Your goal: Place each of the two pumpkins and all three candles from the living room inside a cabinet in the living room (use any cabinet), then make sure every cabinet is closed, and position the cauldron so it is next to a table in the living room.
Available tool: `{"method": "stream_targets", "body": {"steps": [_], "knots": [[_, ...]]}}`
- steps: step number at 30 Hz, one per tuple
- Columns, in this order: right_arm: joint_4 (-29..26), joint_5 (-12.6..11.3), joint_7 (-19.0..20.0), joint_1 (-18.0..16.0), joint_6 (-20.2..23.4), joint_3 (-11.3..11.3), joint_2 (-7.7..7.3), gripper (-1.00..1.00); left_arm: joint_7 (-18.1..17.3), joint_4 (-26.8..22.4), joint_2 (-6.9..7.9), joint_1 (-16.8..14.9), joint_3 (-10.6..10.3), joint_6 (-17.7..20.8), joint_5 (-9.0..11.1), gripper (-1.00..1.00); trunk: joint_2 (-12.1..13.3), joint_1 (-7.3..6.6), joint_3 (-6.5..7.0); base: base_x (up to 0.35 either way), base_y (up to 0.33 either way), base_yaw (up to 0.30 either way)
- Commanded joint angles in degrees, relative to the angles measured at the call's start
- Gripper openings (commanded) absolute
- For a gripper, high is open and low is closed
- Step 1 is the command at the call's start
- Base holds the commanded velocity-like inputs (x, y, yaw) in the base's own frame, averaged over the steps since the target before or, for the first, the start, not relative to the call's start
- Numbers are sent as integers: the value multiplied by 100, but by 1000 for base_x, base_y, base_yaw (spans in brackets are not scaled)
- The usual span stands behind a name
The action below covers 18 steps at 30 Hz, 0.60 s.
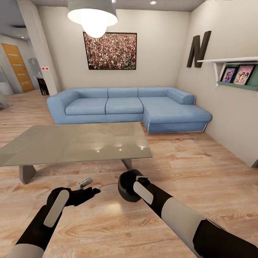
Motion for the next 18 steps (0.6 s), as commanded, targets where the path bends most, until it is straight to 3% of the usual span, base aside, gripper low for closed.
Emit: {"method": "stream_targets", "body": {"steps": [1,13,18], "knots": [[-2,-29,-37,-7,13,24,0,100,59,4,6,-3,-12,25,57,100,39,-23,15,-6,2,0],[-9,-57,-55,22,11,34,-72,100,63,380,15,51,-60,95,33,100,520,-287,234,-1,0,0],[-8,-57,-40,278,-38,28,-139,100,62,465,49,64,-68,92,15,100,721,-397,324,0,0,0]]}}
